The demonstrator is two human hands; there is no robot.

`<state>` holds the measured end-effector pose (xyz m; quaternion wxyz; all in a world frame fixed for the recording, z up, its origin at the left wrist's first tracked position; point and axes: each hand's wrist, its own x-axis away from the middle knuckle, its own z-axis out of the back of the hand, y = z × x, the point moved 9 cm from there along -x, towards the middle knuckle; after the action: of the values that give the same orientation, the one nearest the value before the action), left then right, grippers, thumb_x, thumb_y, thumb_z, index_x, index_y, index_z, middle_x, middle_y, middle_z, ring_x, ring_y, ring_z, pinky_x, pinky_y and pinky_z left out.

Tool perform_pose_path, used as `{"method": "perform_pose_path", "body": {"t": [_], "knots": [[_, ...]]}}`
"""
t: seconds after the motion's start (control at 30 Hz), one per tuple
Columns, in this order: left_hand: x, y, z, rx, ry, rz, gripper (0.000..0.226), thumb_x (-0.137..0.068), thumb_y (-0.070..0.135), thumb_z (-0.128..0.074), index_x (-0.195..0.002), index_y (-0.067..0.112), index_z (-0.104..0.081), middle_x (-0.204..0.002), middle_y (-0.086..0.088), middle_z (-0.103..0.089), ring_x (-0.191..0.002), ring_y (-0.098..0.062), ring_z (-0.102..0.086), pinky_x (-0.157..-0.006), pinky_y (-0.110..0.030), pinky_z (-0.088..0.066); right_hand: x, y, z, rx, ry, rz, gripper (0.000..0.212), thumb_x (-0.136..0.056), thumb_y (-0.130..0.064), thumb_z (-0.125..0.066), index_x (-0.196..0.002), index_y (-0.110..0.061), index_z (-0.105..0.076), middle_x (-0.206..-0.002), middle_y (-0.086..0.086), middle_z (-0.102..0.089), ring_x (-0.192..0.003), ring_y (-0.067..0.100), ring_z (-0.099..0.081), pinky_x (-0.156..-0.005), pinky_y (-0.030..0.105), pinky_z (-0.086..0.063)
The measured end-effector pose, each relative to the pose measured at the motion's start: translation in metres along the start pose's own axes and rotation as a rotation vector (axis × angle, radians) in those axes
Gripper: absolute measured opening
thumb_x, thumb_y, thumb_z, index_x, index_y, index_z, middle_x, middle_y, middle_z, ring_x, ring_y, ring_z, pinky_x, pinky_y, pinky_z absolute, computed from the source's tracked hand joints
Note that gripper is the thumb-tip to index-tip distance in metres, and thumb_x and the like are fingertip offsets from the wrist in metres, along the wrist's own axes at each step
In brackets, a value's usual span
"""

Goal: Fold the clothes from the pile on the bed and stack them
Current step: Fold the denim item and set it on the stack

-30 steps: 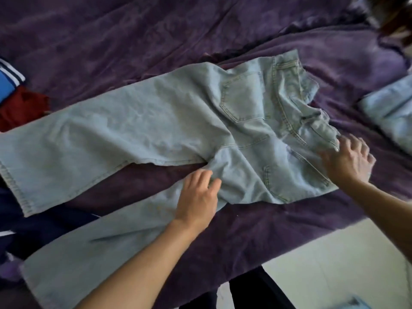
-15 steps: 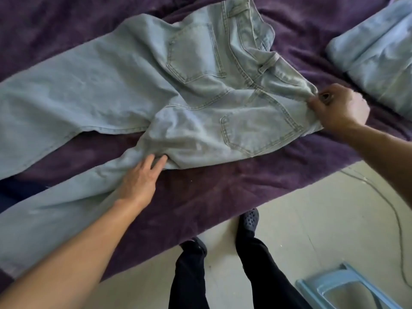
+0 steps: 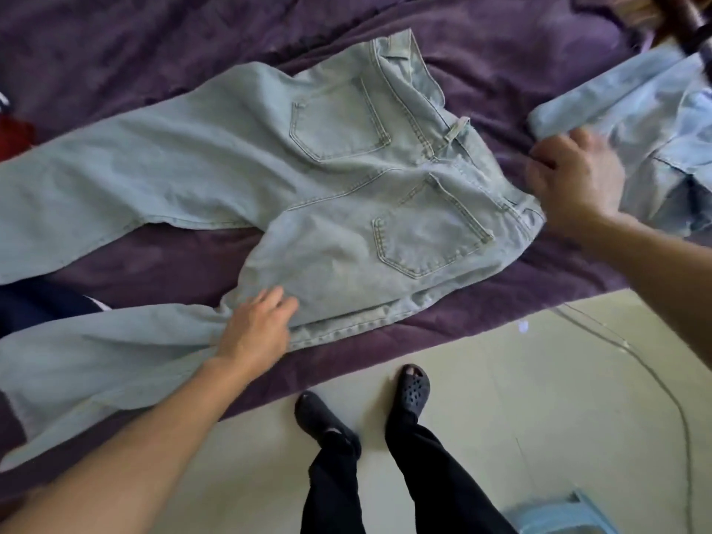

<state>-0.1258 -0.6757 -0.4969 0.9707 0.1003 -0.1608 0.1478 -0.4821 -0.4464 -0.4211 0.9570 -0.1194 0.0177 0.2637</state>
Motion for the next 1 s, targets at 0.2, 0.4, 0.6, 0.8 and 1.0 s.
{"method": "perform_pose_path", "body": {"t": [0.2,0.4,0.6,0.8,1.0], "knots": [[-0.009,0.048,-0.063,-0.024,-0.155,0.047,0.040,-0.085,0.034,-0.060,-0.123,0.022,-0.057,-0.118,-0.003,-0.050,-0.113,-0.024,-0.047,-0.092,-0.037,-0.040,0.107,-0.029,-0.085,0.130,-0.450,0.495,0.046,-0.064,-0.006,-0.076,-0.109,-0.013,-0.071,-0.121,0.011,-0.063,-0.121,0.034,-0.052,-0.092,0.045,-0.041],[-0.004,0.039,-0.053,0.385,-0.266,0.142,0.023,-0.092,0.019,-0.052,-0.071,0.019,-0.044,-0.071,0.004,-0.050,-0.077,-0.023,-0.052,-0.065,-0.034,-0.036,0.092,-0.002,-0.102,0.265,-0.456,0.290,0.059,-0.071,-0.020,-0.076,-0.127,-0.023,-0.057,-0.147,0.008,-0.039,-0.141,0.028,-0.025,-0.101,0.049,-0.027],[0.020,0.018,-0.023,0.477,-0.363,0.209,0.029,-0.094,0.029,-0.049,-0.068,0.024,-0.037,-0.068,0.007,-0.048,-0.068,-0.016,-0.048,-0.064,-0.035,-0.038,0.095,0.013,-0.059,0.144,-0.185,0.264,0.021,-0.086,-0.024,-0.064,-0.105,-0.016,-0.068,-0.113,0.002,-0.069,-0.113,0.027,-0.059,-0.093,0.046,-0.034],[0.040,0.040,-0.048,0.059,-0.353,0.115,0.016,-0.094,0.018,-0.045,-0.109,0.022,-0.042,-0.116,0.001,-0.054,-0.106,-0.025,-0.054,-0.076,-0.036,-0.038,0.088,-0.001,-0.011,0.155,-0.186,0.493,0.040,-0.082,-0.035,-0.039,-0.088,-0.007,-0.067,-0.081,0.009,-0.070,-0.077,0.031,-0.067,-0.086,0.048,-0.042],[0.032,-0.037,0.000,0.321,-0.051,0.309,0.021,-0.084,0.009,-0.053,-0.082,0.023,-0.039,-0.069,0.000,-0.056,-0.070,-0.030,-0.058,-0.058,-0.036,-0.041,0.039,-0.025,-0.006,0.140,-0.230,0.438,0.048,-0.079,-0.038,-0.035,-0.090,-0.003,-0.066,-0.086,0.015,-0.069,-0.083,0.035,-0.067,-0.085,0.048,-0.042]]}}
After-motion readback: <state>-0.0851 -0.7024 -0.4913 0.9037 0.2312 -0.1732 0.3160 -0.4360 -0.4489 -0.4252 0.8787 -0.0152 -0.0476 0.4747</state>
